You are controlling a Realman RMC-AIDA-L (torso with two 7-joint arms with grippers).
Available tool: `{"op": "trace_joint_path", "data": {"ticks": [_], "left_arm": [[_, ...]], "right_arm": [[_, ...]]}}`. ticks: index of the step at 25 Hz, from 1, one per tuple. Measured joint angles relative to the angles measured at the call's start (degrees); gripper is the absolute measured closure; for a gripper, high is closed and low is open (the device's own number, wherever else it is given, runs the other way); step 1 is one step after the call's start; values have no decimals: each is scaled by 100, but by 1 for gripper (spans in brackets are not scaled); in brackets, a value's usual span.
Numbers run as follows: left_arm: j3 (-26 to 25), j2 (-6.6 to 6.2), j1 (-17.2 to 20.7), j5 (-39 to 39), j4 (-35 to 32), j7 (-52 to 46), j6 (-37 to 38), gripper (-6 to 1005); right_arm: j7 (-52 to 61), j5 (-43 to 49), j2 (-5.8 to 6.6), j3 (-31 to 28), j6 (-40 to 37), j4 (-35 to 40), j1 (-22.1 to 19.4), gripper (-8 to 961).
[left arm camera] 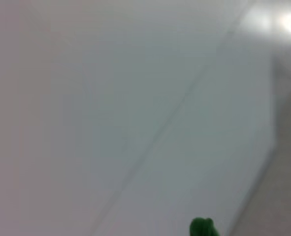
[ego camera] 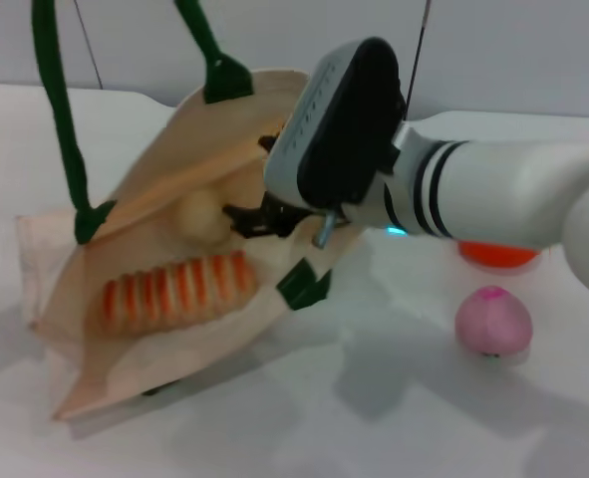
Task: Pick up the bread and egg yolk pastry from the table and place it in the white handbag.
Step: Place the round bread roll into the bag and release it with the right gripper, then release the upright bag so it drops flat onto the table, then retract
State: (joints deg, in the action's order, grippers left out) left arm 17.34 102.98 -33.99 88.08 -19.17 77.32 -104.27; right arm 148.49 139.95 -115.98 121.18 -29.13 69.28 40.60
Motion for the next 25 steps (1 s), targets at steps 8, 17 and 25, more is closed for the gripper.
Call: {"op": "trace_joint_path", "data": {"ticks": [8,17,25], "left_arm": [[66,35,93,-194,37,347,1341,871],[70,470,-200,-1247,27,1518,3422,870],[-393,1328,-233,-143,388,5193,4486,617]], "right_arm": [[-723,19,11,-685,-607,1412,-1288,62],[-834,-19,-5,-1182,-80,1599,-1843,65],[-800,-1197,-13,-624,3310,111,-1921,69]]}}
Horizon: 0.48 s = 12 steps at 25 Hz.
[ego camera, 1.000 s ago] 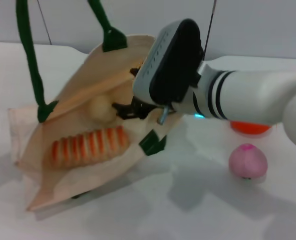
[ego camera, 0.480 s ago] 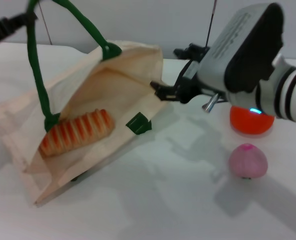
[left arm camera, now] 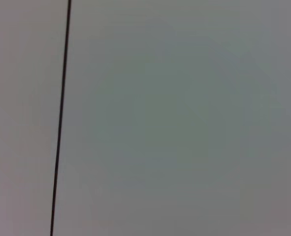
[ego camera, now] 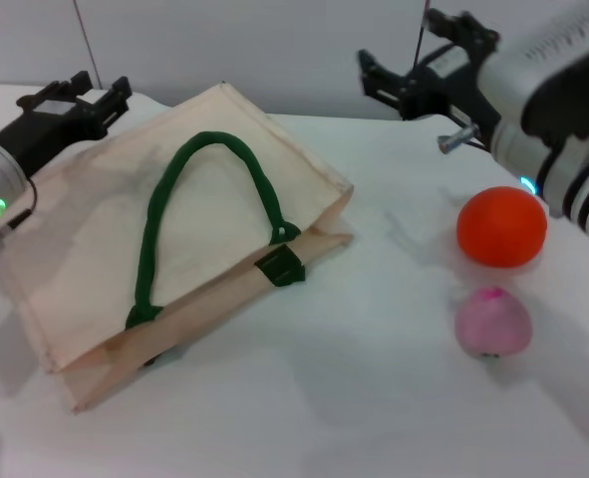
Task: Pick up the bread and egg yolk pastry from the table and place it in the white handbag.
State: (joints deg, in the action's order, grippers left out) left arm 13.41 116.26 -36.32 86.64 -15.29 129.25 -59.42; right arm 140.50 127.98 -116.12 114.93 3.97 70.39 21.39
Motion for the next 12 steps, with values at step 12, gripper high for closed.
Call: {"op": "trace_joint_path", "data": {"ticks": [12], "left_arm": [[-64,29,501,2774,1443,2665,-1860,263]], "right_arm": [[2114,-1635,-23,1813,5211,-2914,372,71]]}}
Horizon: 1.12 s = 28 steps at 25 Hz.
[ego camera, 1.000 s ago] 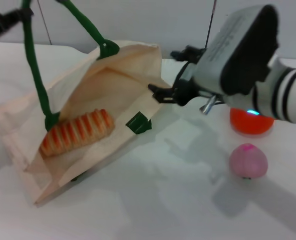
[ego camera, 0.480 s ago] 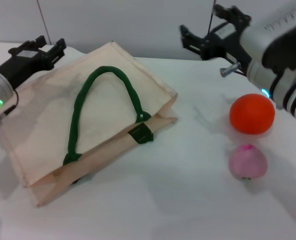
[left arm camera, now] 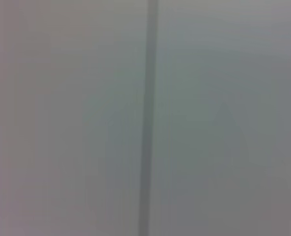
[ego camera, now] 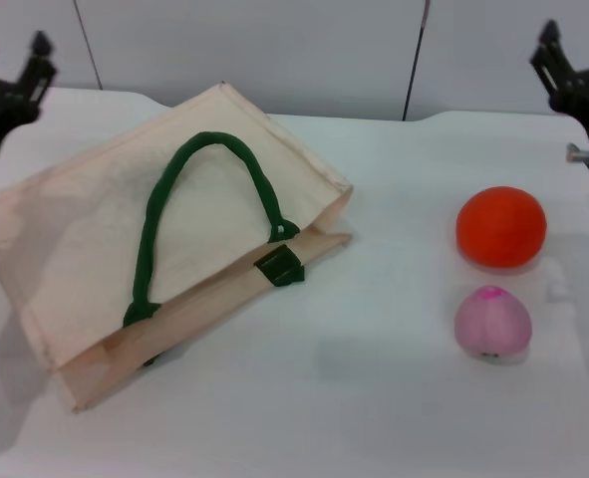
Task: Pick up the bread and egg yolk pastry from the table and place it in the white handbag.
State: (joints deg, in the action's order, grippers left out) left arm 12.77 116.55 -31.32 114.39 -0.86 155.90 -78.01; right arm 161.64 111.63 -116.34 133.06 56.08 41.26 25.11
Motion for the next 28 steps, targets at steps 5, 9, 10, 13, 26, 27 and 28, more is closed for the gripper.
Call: {"op": "trace_joint_path", "data": {"ticks": [5,9,10,13,26,27,28], "left_arm": [[-3,-2,196,501,68,53,-294,266],[-2,-1,209,554,90,43,-409,266],[-2,0,203,563,96,36,-410,266],[-2,1,194,568,100,25,-417,266],[-2,-7,150,576,157,-9,-426,266],[-2,-8,147,576,157,-9,-427,266],[-2,-11,146,576,157,-9,-429,266]], "right_arm": [[-6,-431,-3,233,214,-301,104,71],[-13,-448,-2,236,210,-353,147,71],[-15,-449,-2,238,205,-368,169,71],[-18,-450,-2,245,194,-397,211,71],[-25,-457,-2,246,206,-462,213,71],[-25,-458,-2,246,212,-463,213,71],[-25,-458,-2,246,213,-464,213,71]]}}
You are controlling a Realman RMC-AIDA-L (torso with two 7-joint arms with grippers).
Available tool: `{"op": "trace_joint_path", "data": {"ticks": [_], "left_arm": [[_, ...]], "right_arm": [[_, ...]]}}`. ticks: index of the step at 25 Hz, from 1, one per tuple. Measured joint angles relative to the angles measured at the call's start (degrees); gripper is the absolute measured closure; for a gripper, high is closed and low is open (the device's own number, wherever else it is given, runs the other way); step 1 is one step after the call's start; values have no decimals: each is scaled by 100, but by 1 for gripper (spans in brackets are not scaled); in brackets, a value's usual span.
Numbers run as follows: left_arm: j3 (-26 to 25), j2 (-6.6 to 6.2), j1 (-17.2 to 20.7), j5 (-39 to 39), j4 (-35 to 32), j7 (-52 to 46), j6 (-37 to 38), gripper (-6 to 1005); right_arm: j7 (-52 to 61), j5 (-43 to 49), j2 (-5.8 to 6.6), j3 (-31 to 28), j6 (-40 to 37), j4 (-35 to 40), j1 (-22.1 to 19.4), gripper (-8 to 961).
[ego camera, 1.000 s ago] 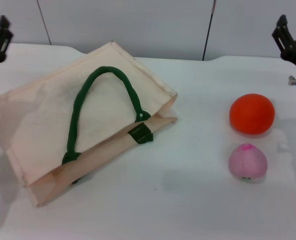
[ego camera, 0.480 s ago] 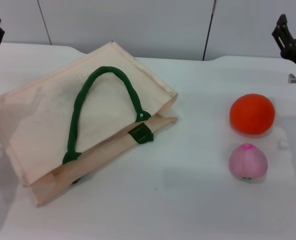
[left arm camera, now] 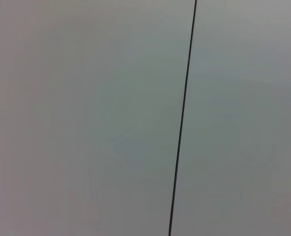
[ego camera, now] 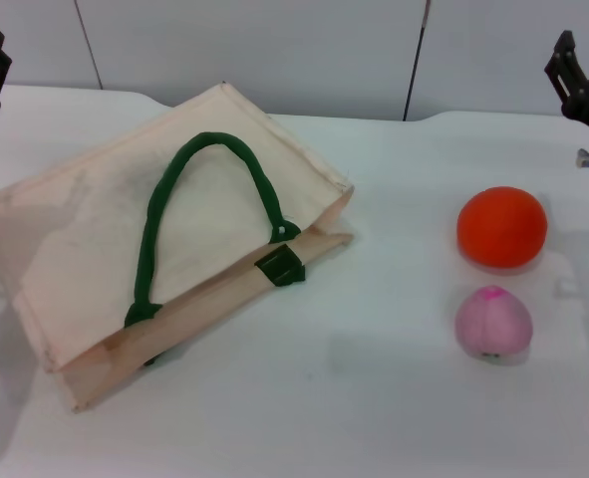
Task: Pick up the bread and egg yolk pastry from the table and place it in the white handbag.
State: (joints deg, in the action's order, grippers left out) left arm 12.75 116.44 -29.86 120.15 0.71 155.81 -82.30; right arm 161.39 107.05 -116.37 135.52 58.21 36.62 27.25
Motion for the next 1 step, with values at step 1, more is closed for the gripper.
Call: {"op": "trace_joint_path", "data": {"ticks": [1], "left_arm": [[0,-1,0,0,0,0,-1,266]], "right_arm": [[0,0,0,0,0,-1,2,71]]}}
